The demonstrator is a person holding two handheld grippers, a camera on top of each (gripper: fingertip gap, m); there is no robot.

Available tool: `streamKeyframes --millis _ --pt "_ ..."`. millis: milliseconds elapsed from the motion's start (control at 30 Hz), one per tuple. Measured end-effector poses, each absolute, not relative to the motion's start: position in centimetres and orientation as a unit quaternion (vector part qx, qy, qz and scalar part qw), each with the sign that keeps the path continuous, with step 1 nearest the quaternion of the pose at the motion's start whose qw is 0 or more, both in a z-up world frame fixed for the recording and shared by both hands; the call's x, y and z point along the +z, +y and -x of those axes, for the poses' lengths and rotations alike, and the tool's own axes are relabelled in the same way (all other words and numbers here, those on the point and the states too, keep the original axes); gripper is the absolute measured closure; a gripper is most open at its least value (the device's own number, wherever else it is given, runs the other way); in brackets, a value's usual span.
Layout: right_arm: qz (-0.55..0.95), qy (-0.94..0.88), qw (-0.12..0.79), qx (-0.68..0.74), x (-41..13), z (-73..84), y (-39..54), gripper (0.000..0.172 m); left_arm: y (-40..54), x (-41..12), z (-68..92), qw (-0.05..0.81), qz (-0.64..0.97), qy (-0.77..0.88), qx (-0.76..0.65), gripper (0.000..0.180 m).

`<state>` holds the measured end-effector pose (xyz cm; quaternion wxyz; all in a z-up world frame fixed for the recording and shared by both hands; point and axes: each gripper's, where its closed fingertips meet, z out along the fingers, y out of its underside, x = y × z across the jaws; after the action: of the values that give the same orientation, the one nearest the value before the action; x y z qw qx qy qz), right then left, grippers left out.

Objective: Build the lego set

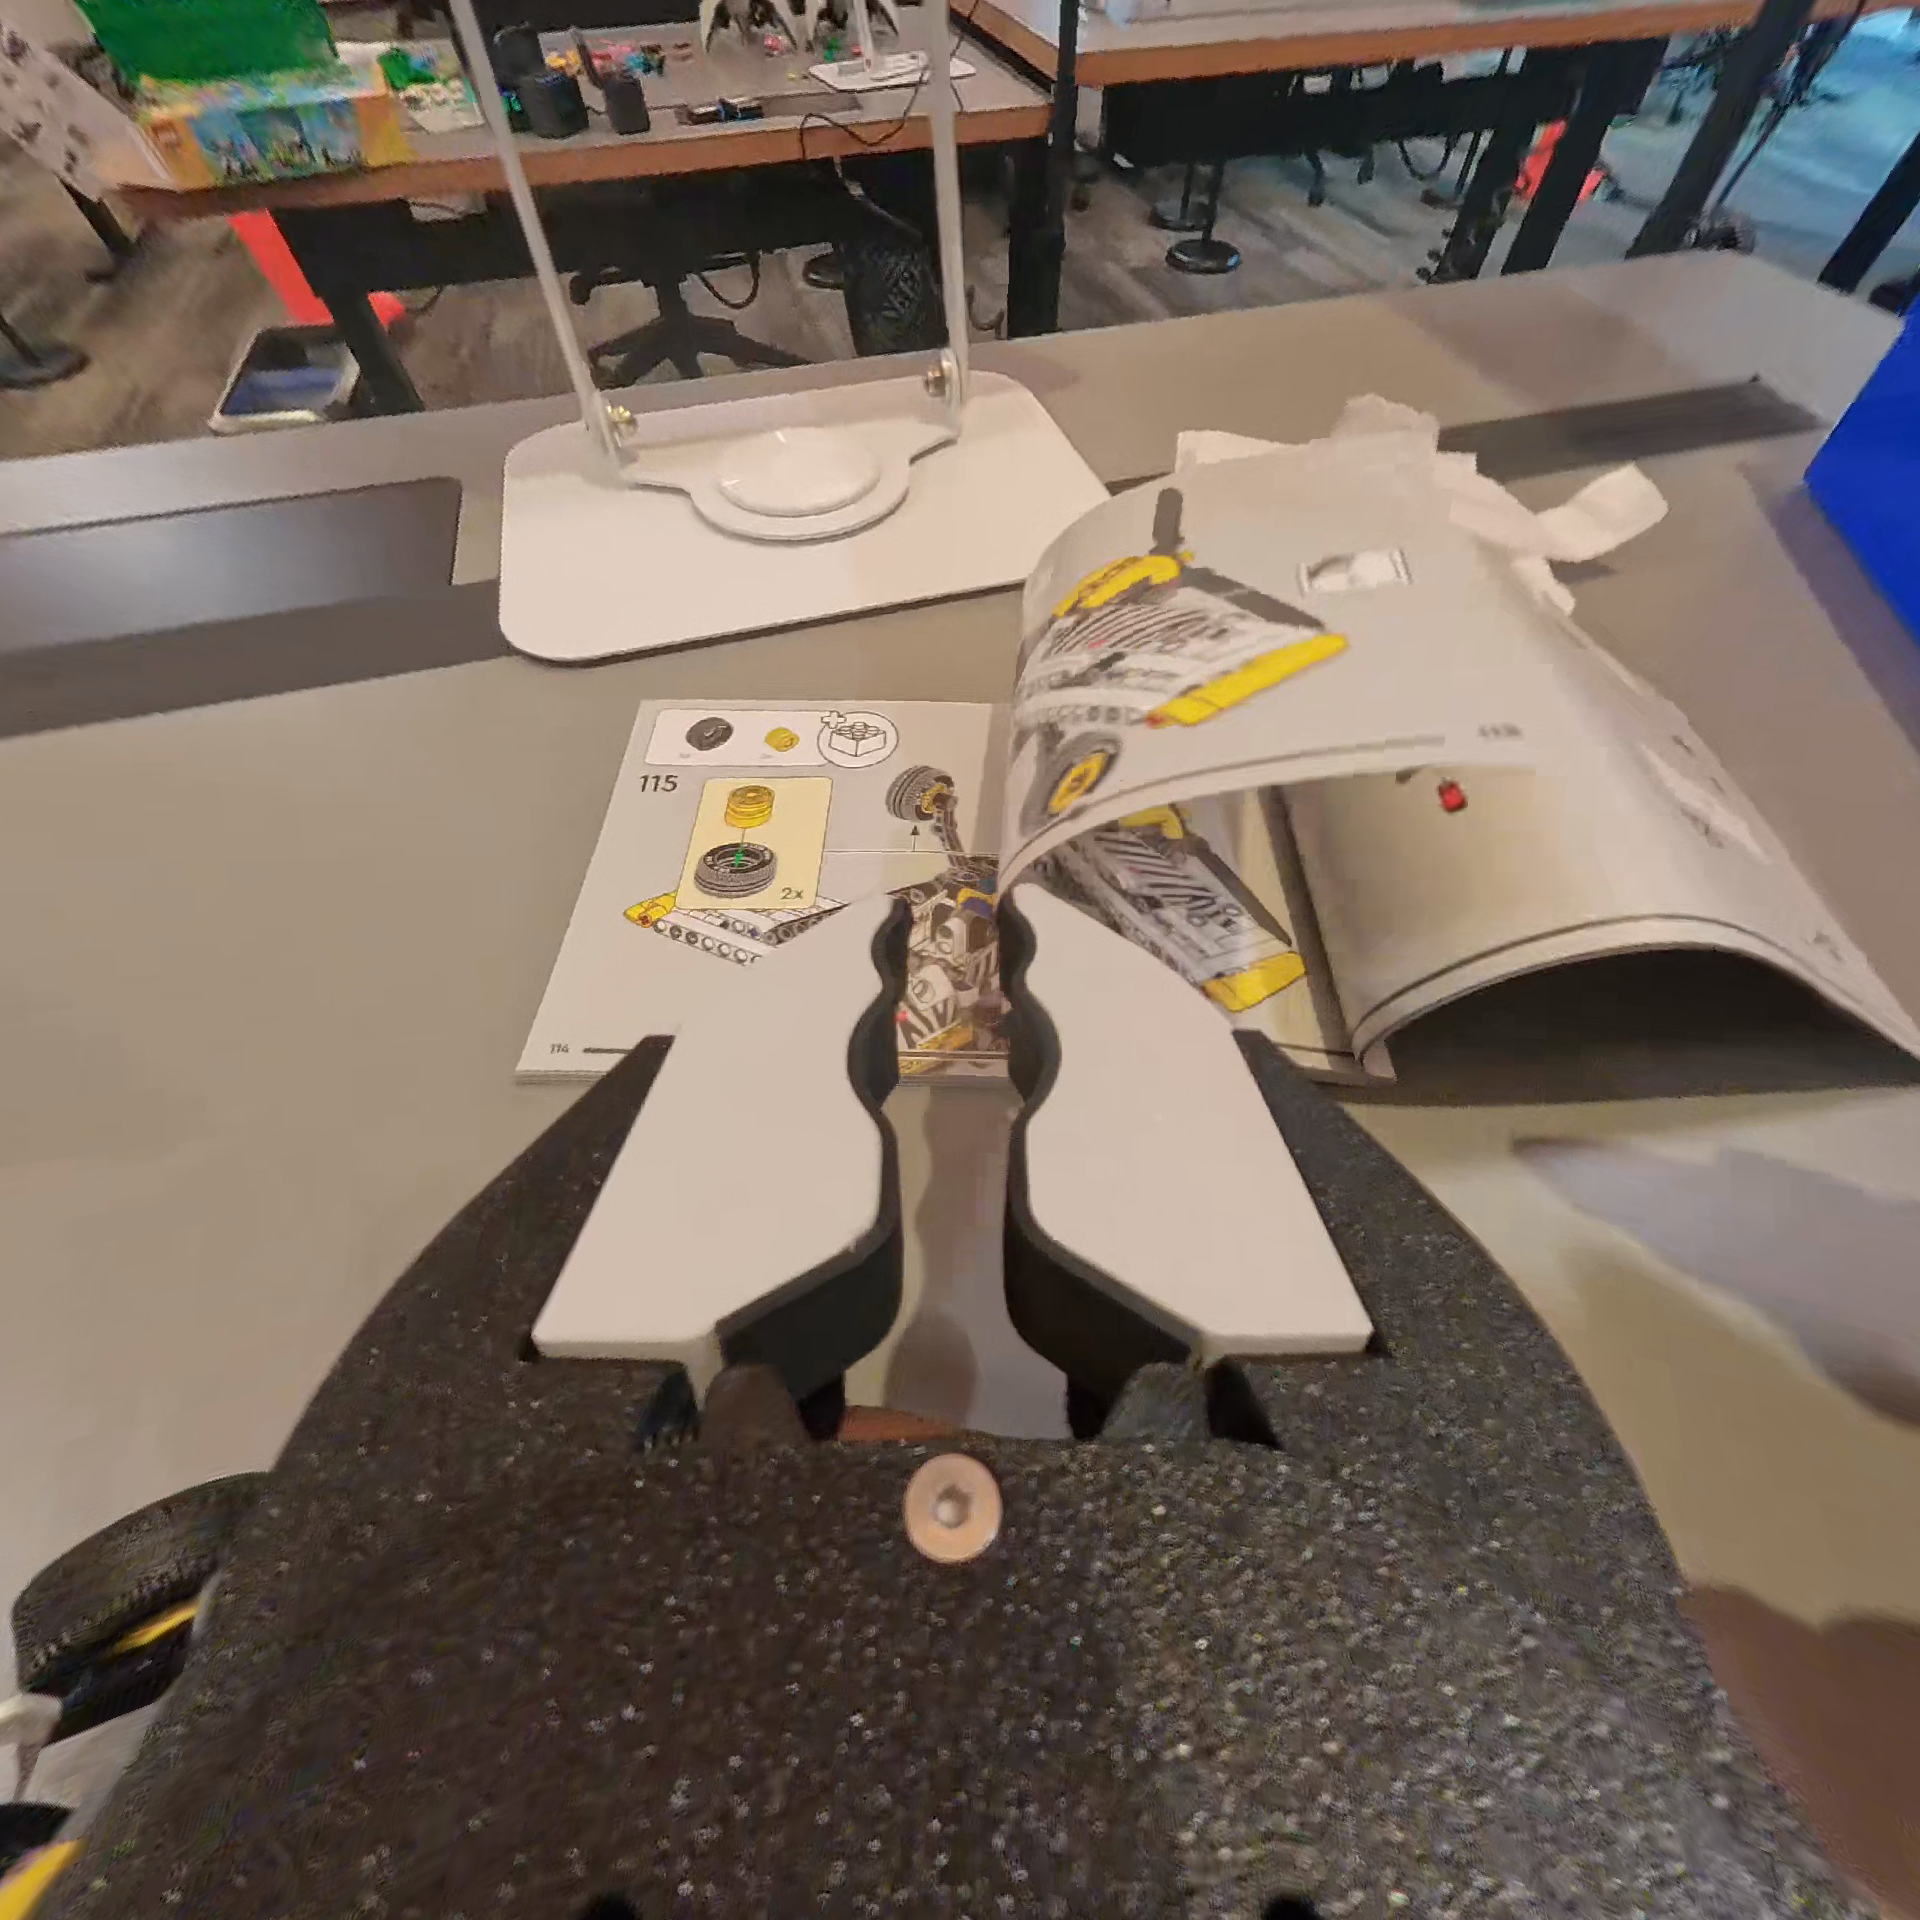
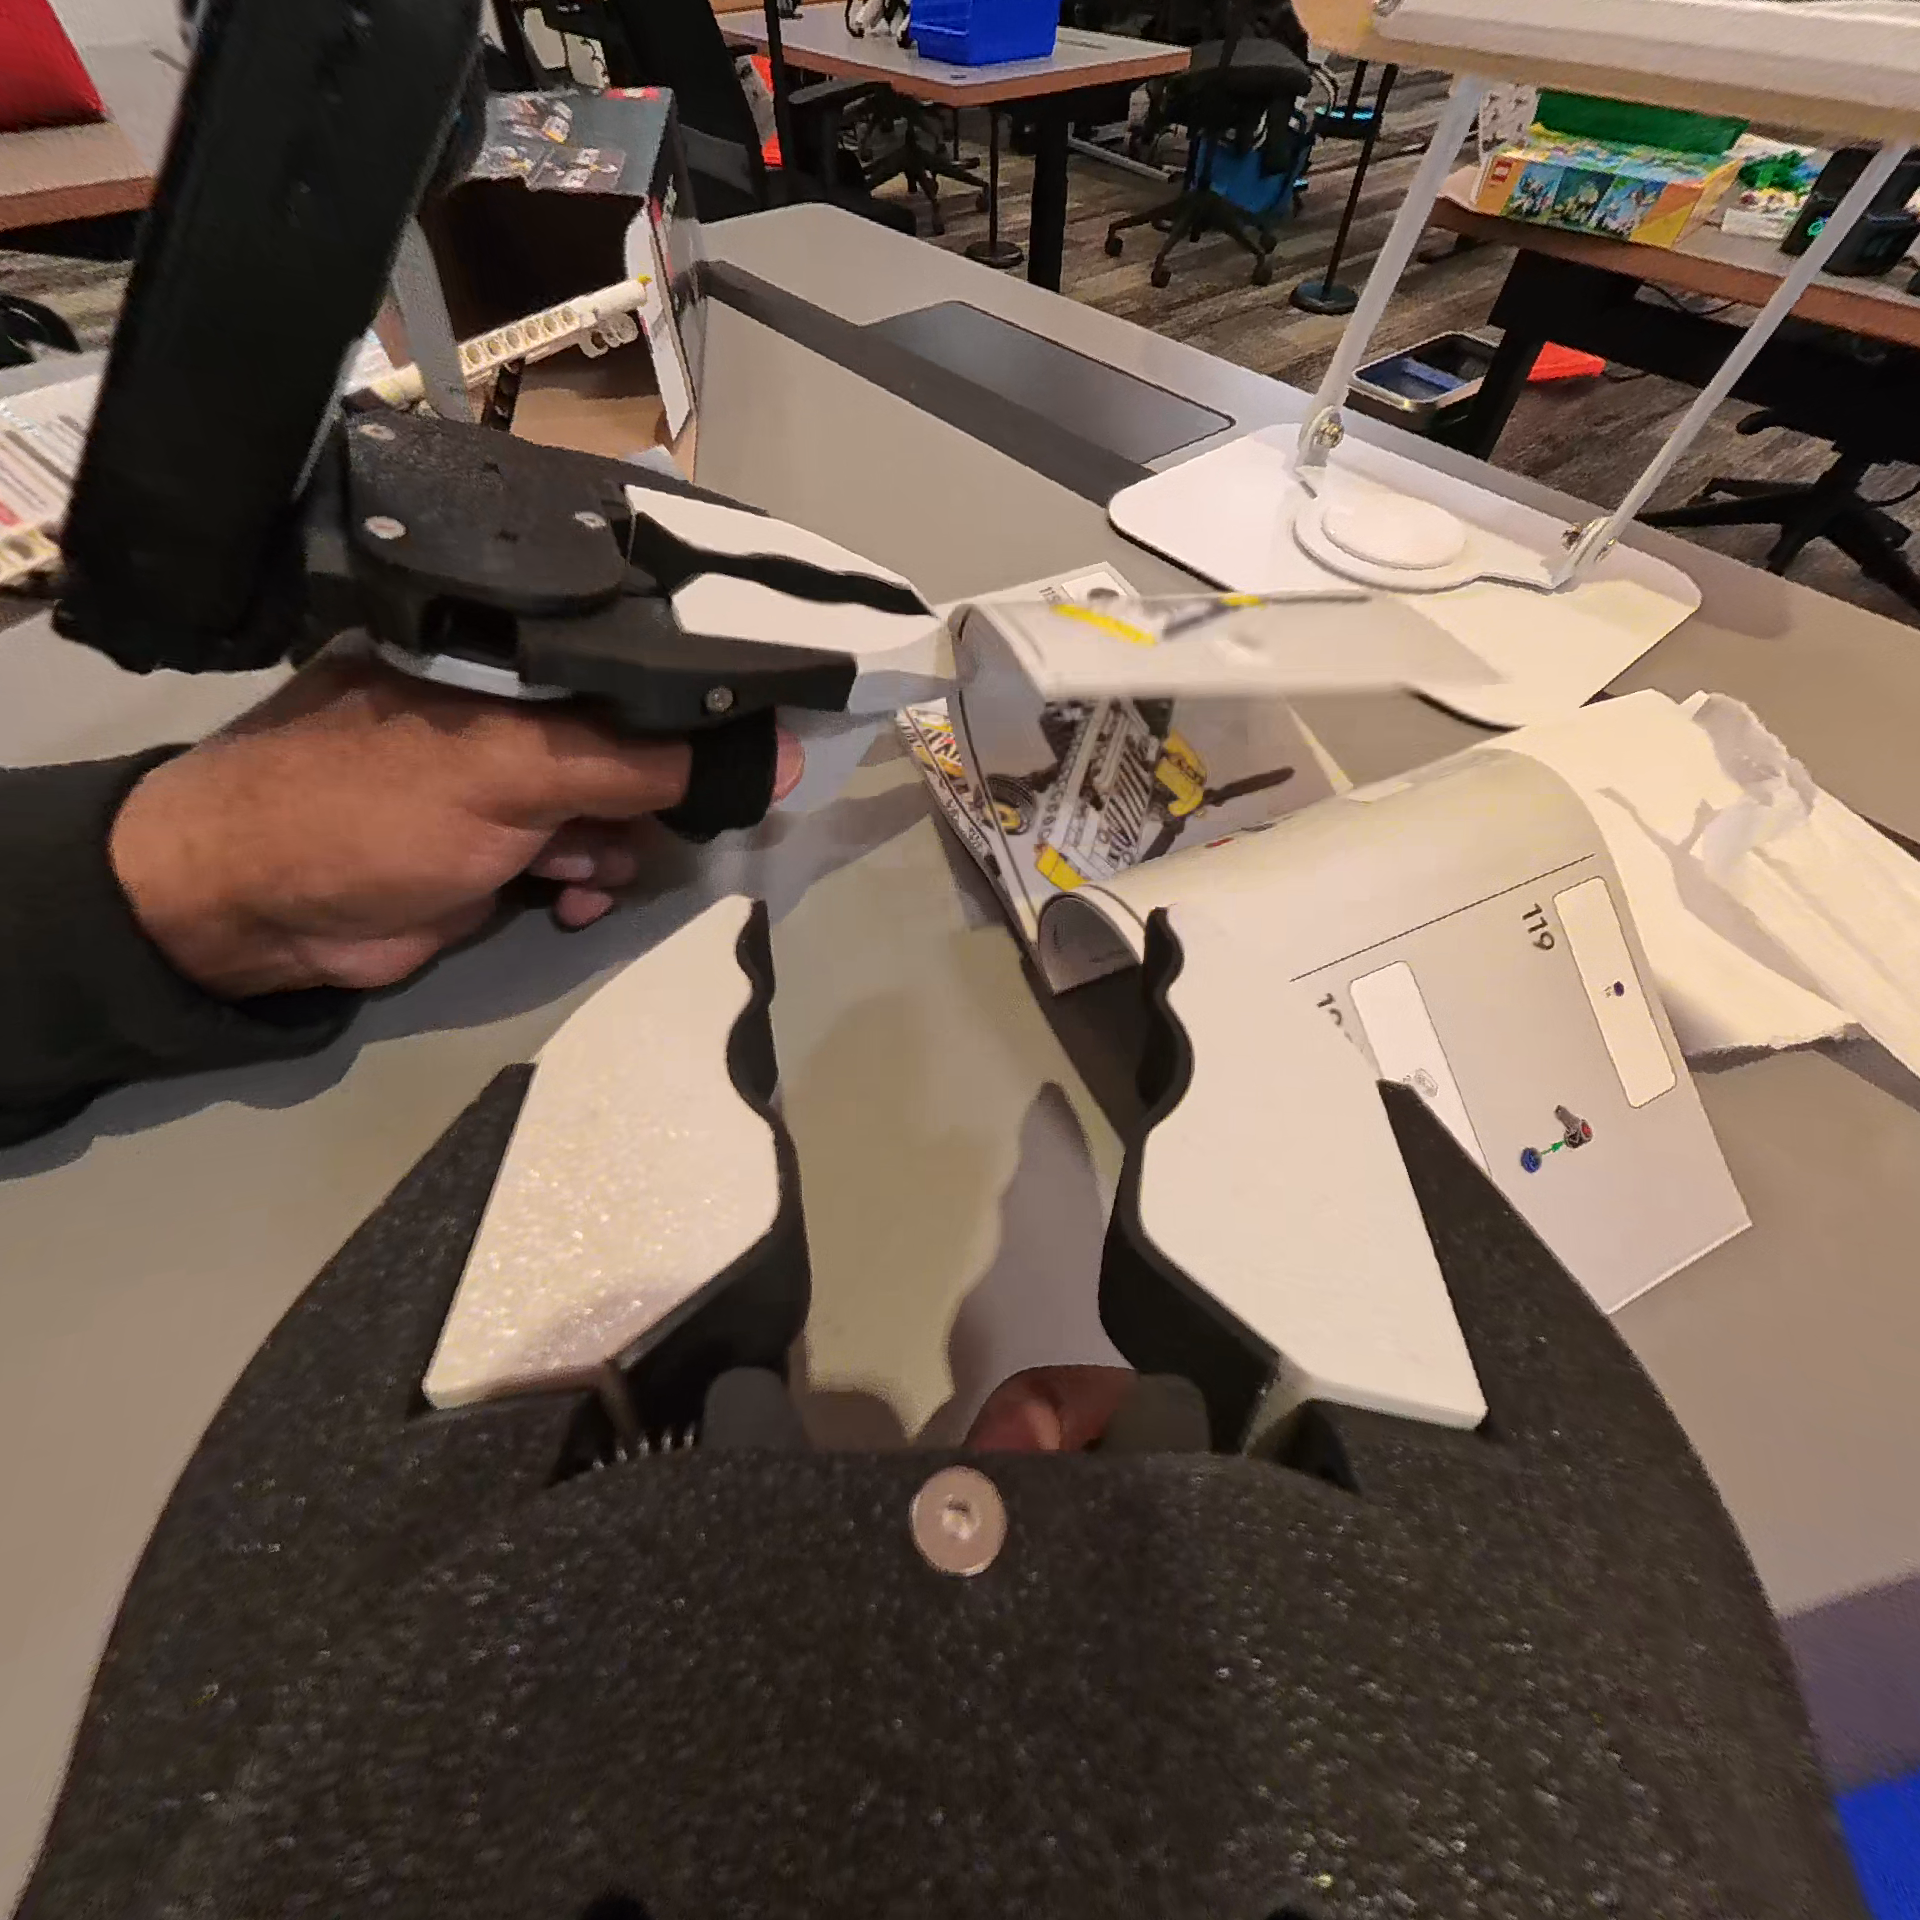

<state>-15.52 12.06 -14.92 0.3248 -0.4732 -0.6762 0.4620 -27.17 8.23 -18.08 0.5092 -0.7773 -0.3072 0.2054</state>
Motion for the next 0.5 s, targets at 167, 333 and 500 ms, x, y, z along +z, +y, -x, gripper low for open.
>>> streamKeyframes --millis 167,333,500 --pt "0.472 -0.683 0.318 0.458 -15.7 15.2 11.8 0.104 8.0 -18.2 27.5 0.514 0.772 -0.326 0.183 0.177" --pt "0.47 -0.691 0.309 0.454 -16.4 14.8 11.4 0.104 7.9 -18.2 27.5 0.518 0.769 -0.332 0.174 0.18" --pt "0.463 -0.699 0.31 0.449 -16.8 14.5 11.1 0.104 7.7 -18.2 27.7 0.525 0.763 -0.344 0.157 0.18"
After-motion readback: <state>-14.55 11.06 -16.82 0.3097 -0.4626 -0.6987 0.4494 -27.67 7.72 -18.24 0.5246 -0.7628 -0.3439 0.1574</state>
